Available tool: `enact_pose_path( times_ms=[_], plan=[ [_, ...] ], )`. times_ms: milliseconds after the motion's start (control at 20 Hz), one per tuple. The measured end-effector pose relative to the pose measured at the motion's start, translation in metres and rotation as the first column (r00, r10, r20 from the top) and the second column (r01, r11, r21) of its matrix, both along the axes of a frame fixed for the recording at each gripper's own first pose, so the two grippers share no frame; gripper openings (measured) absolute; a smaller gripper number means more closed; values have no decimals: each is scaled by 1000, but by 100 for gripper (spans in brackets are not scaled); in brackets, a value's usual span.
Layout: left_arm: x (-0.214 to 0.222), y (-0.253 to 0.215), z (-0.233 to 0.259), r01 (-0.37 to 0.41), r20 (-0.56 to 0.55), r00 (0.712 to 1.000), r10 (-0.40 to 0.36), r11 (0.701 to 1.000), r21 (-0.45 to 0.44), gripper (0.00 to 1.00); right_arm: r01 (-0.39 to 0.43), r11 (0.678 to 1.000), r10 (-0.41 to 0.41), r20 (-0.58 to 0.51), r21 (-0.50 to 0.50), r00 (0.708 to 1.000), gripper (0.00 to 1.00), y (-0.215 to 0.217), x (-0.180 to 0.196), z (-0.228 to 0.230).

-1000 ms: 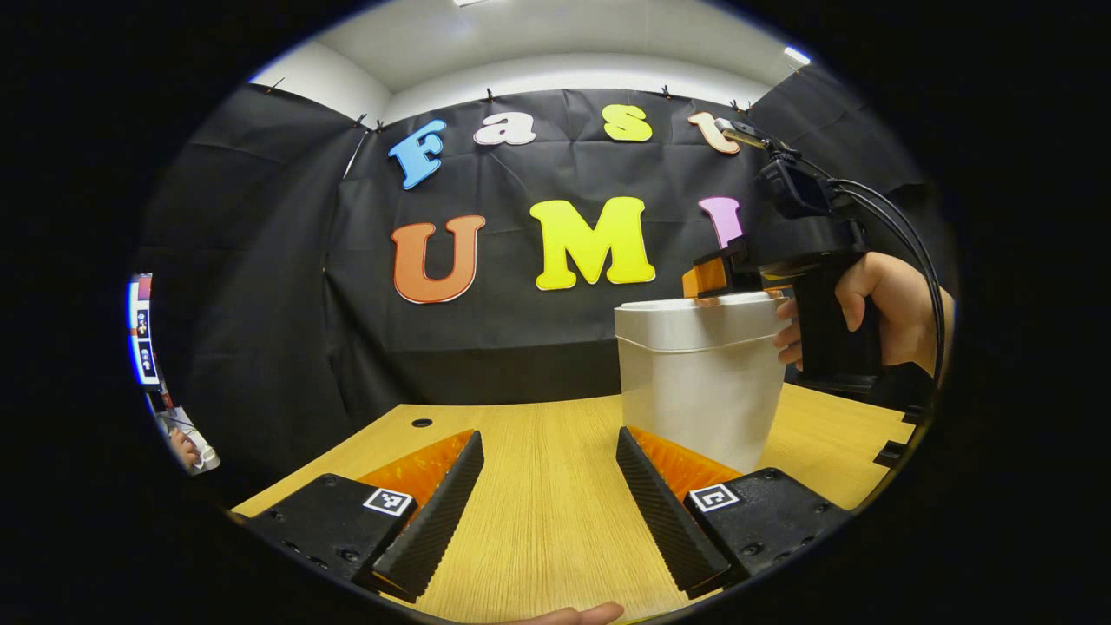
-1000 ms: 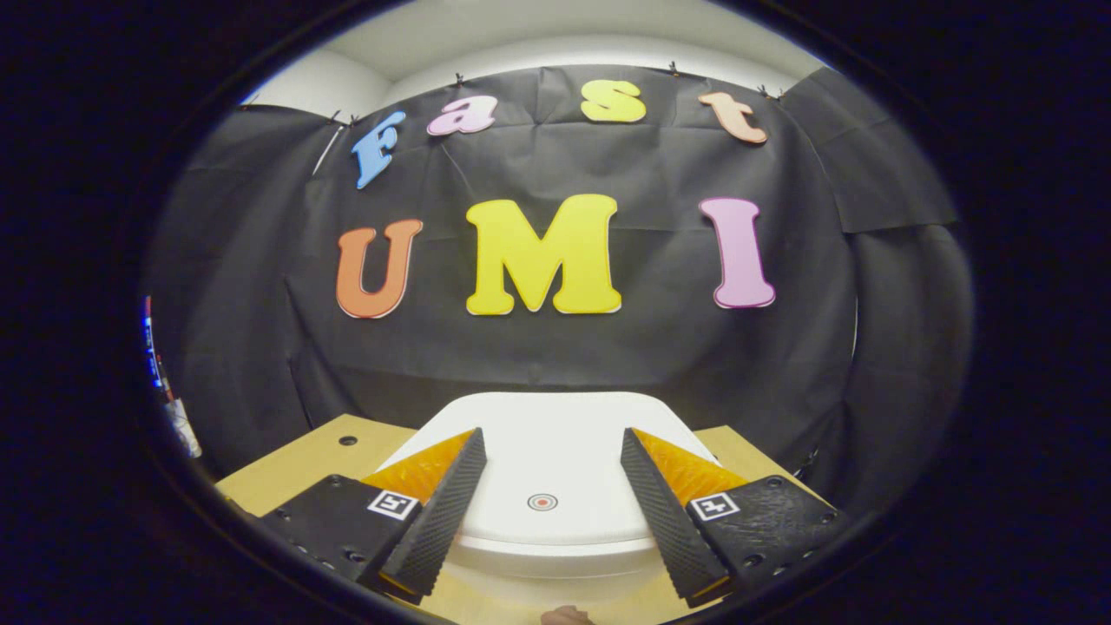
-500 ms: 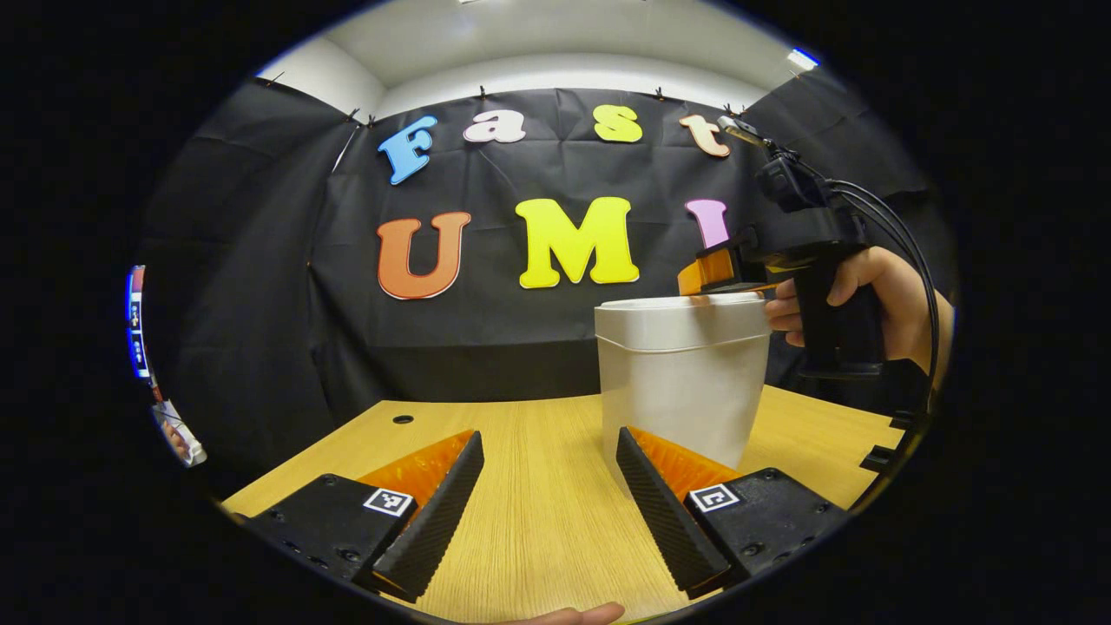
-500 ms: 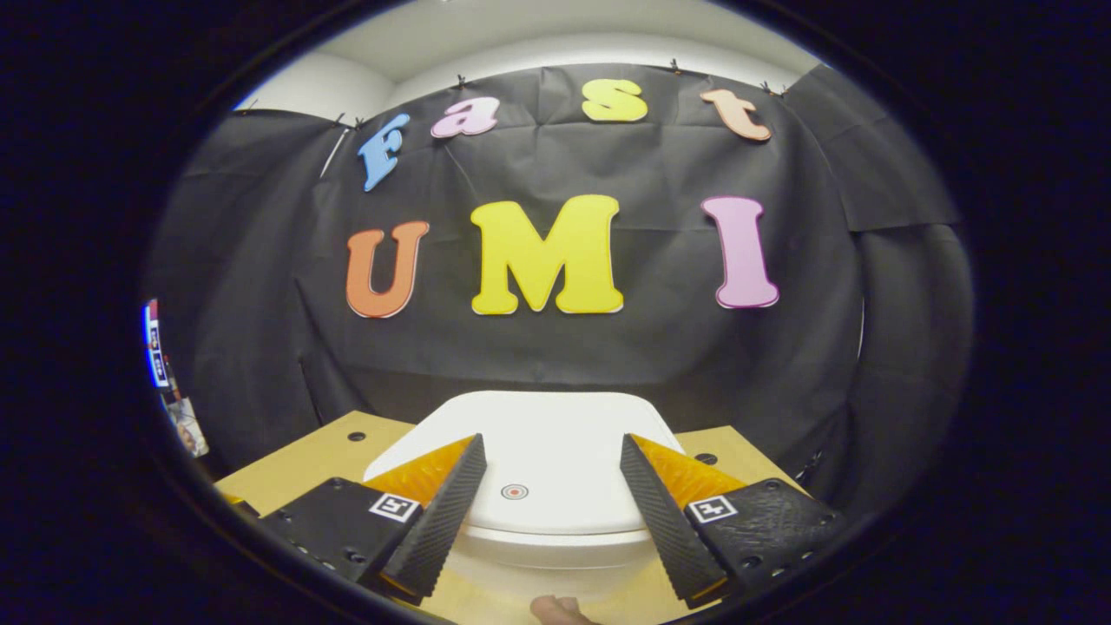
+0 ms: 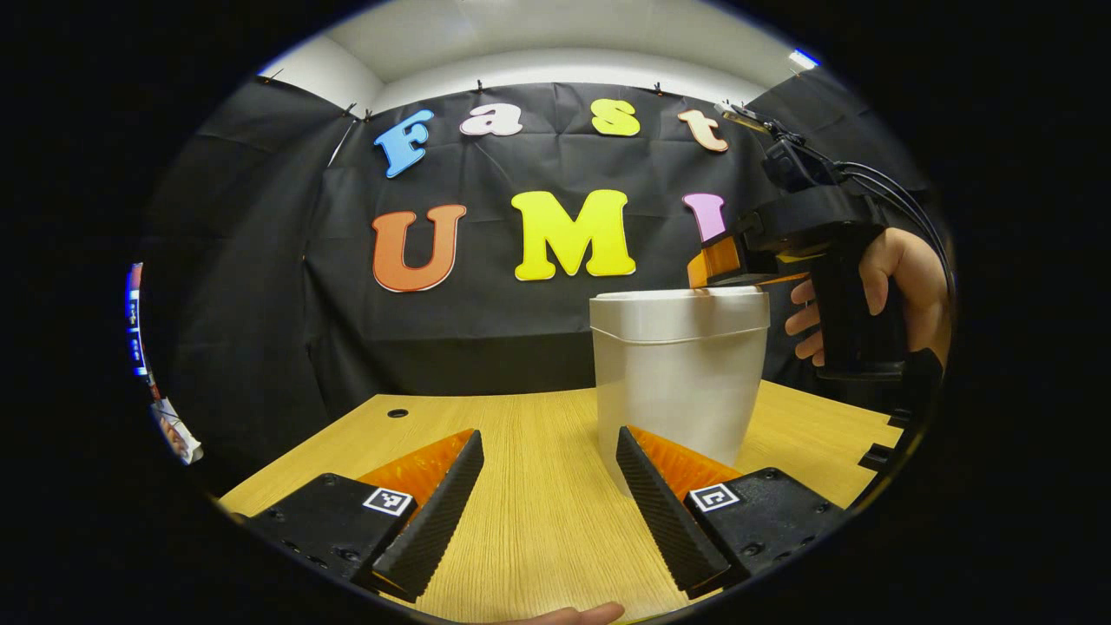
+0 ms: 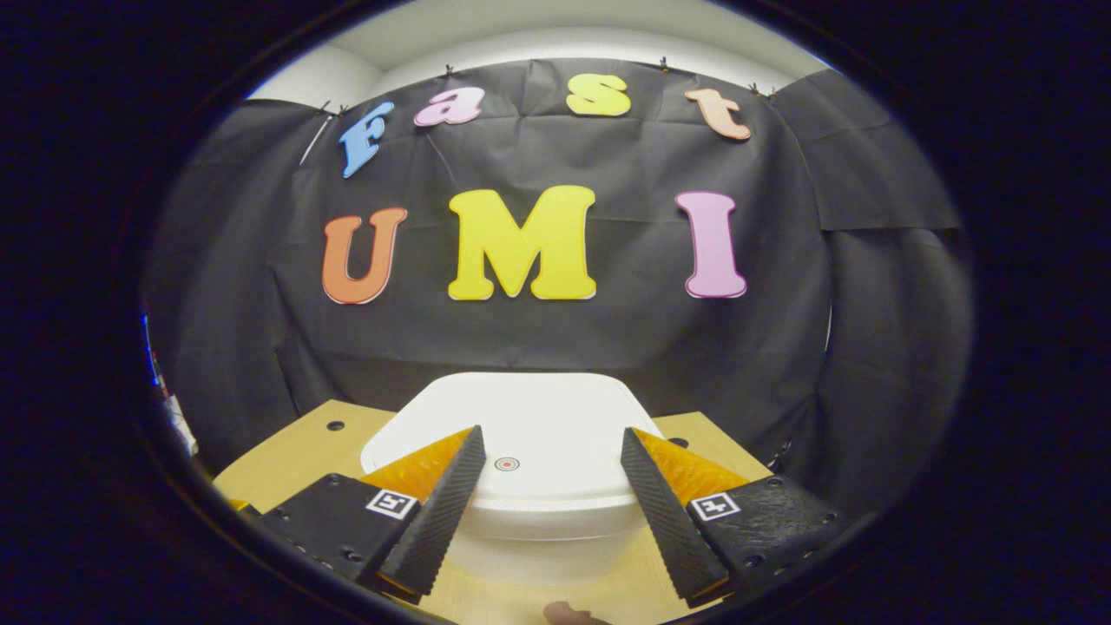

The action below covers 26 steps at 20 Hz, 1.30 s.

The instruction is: Press the lid of the desktop garbage bin to open it, pick up the crumpled paper on the desktop and throw it into the bin, then pick up the pop can on the desktop and drop it into the bin, and finally close the garbage bin lid.

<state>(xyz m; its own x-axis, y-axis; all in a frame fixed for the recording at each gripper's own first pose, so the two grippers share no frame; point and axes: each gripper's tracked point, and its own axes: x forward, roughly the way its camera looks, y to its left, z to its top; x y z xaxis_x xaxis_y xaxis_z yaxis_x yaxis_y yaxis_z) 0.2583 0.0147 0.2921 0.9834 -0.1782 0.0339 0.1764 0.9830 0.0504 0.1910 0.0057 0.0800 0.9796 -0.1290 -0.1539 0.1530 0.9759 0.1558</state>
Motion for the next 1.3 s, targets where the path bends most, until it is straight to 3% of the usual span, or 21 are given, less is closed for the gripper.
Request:
enact_pose_path(
  times_ms=[550,800,1200,1300],
  plan=[
    [-1,-6,1,30,4,1000,-30,999,-14,99,-42,999,44,61,-30,997,98,-3,-11,8],
    [-9,-10,3,27,11,1000,-27,999,-21,99,40,999,-36,105,-29,994,96,-18,-51,0],
    [-10,-4,10,-3,43,999,3,1000,-8,99,26,999,-21,211,-23,977,96,-8,-129,-19],
    [-10,-5,8,-7,37,999,7,1000,-8,99,-14,1000,19,205,-26,979,96,0,-142,-28]
  ],
)
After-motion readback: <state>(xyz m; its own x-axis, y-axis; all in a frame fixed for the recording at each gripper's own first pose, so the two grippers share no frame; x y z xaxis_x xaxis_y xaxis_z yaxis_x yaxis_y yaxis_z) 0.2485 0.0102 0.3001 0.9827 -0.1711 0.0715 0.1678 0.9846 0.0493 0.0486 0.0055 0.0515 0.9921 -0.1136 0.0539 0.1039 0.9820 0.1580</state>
